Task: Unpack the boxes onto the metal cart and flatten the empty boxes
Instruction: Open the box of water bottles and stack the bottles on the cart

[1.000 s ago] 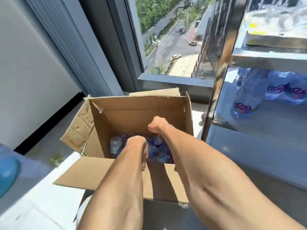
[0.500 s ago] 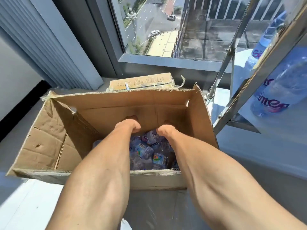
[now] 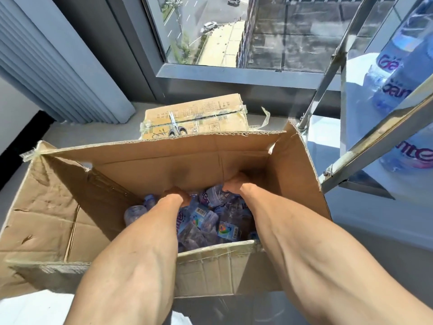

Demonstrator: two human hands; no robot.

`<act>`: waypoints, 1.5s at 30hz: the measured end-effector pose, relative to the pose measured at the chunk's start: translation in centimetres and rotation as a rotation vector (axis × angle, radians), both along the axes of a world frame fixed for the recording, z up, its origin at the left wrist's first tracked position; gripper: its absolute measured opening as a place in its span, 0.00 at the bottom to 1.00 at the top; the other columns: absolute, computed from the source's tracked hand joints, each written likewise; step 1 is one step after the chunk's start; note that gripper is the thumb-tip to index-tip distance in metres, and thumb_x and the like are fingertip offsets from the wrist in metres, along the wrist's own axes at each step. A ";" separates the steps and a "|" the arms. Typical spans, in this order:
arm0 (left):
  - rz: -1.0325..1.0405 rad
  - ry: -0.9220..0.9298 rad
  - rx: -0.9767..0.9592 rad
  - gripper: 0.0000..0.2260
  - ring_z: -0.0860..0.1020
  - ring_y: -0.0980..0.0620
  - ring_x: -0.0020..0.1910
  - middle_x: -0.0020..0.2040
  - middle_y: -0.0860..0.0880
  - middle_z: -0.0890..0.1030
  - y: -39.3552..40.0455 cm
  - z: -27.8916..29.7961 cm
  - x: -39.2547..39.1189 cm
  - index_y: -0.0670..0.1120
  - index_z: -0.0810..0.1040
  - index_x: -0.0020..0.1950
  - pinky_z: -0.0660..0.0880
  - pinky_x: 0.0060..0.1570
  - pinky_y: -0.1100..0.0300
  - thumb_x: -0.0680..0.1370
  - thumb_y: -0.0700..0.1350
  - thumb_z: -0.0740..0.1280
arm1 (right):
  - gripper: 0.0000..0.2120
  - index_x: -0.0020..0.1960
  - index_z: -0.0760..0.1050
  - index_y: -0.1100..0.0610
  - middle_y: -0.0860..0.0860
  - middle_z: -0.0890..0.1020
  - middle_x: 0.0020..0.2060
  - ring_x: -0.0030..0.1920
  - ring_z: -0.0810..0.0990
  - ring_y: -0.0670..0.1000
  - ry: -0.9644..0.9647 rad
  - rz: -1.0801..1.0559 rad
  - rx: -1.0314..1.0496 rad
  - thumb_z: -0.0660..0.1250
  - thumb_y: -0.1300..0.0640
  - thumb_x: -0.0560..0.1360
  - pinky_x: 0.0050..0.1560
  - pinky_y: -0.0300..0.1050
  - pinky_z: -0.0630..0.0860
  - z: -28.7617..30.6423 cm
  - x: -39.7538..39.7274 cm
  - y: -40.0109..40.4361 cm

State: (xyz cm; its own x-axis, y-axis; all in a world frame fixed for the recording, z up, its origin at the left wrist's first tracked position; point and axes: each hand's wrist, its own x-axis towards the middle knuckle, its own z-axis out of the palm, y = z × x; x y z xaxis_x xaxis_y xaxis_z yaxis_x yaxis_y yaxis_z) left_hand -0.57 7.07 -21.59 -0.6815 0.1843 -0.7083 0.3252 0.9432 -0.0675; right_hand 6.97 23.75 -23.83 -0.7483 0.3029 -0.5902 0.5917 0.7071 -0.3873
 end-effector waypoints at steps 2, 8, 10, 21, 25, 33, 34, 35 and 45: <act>-0.008 -0.064 -0.038 0.21 0.66 0.42 0.73 0.74 0.40 0.66 -0.4 -0.8 0.4 0.37 0.65 0.74 0.63 0.70 0.53 0.83 0.45 0.58 | 0.18 0.66 0.73 0.64 0.59 0.76 0.60 0.66 0.72 0.59 -0.027 -0.054 -0.110 0.64 0.58 0.78 0.62 0.47 0.68 0.8 0.3 0.2; 0.003 -0.208 -0.185 0.28 0.69 0.44 0.70 0.74 0.43 0.66 -0.9 -0.8 1.1 0.38 0.60 0.76 0.68 0.67 0.53 0.81 0.48 0.65 | 0.19 0.62 0.77 0.62 0.57 0.79 0.58 0.58 0.79 0.56 -0.071 -0.006 -0.070 0.72 0.58 0.73 0.59 0.49 0.77 -0.1 1.3 -0.1; 0.006 -0.248 -0.200 0.28 0.71 0.44 0.69 0.73 0.42 0.68 -1.0 -0.9 1.7 0.35 0.61 0.75 0.70 0.63 0.55 0.81 0.48 0.65 | 0.18 0.64 0.75 0.61 0.58 0.78 0.60 0.60 0.77 0.57 -0.042 -0.016 -0.054 0.70 0.58 0.75 0.60 0.49 0.75 -0.4 1.6 -0.4; 0.132 -0.335 -0.178 0.25 0.68 0.47 0.71 0.75 0.45 0.64 -2.4 -0.2 4.5 0.40 0.61 0.76 0.68 0.66 0.58 0.82 0.48 0.62 | 0.17 0.59 0.78 0.59 0.56 0.80 0.57 0.57 0.79 0.57 0.077 -0.065 -0.128 0.70 0.54 0.72 0.53 0.42 0.74 1.0 1.9 -2.6; 0.236 -0.414 -0.202 0.24 0.67 0.48 0.70 0.77 0.43 0.62 -3.7 -0.3 6.5 0.39 0.60 0.77 0.66 0.65 0.59 0.84 0.49 0.57 | 0.19 0.61 0.77 0.57 0.55 0.79 0.59 0.60 0.78 0.57 0.124 -0.115 -0.044 0.70 0.50 0.73 0.57 0.45 0.73 2.2 1.7 -3.0; 0.297 -0.157 0.038 0.39 0.75 0.45 0.64 0.68 0.42 0.74 -6.2 -0.8 12.7 0.40 0.68 0.69 0.73 0.57 0.56 0.66 0.56 0.77 | 0.22 0.59 0.78 0.59 0.59 0.81 0.55 0.57 0.79 0.59 0.181 -0.060 -0.187 0.71 0.53 0.67 0.55 0.46 0.75 2.2 11.7 -7.8; 0.330 -0.208 0.050 0.41 0.74 0.46 0.65 0.68 0.43 0.73 -5.6 -0.8 12.7 0.39 0.66 0.71 0.72 0.57 0.57 0.66 0.57 0.77 | 0.23 0.58 0.79 0.61 0.60 0.82 0.54 0.54 0.79 0.58 0.197 -0.088 -0.201 0.71 0.52 0.66 0.54 0.46 0.75 2.1 12.6 -7.3; 0.359 -0.272 0.054 0.39 0.75 0.47 0.62 0.67 0.44 0.73 -5.0 -0.8 12.7 0.39 0.67 0.71 0.72 0.55 0.58 0.68 0.57 0.76 | 0.23 0.53 0.80 0.64 0.61 0.82 0.49 0.47 0.79 0.57 0.216 -0.133 -0.227 0.69 0.50 0.64 0.49 0.46 0.74 2.5 12.8 -6.9; 0.971 -0.510 0.417 0.12 0.74 0.49 0.22 0.26 0.47 0.76 -2.2 3.8 14.4 0.46 0.70 0.36 0.66 0.26 0.69 0.73 0.53 0.63 | 0.22 0.52 0.75 0.63 0.62 0.77 0.53 0.54 0.76 0.64 0.361 -0.185 -0.057 0.61 0.43 0.78 0.51 0.51 0.69 7.8 11.2 -5.6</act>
State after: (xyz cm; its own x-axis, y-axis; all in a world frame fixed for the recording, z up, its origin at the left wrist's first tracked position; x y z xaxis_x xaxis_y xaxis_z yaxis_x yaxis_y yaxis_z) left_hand 13.84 4.86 -17.84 -0.3185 0.0252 -0.9476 -0.6432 0.7286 0.2356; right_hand 18.15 18.14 -16.05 -0.8465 0.4262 -0.3191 0.5256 0.5730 -0.6288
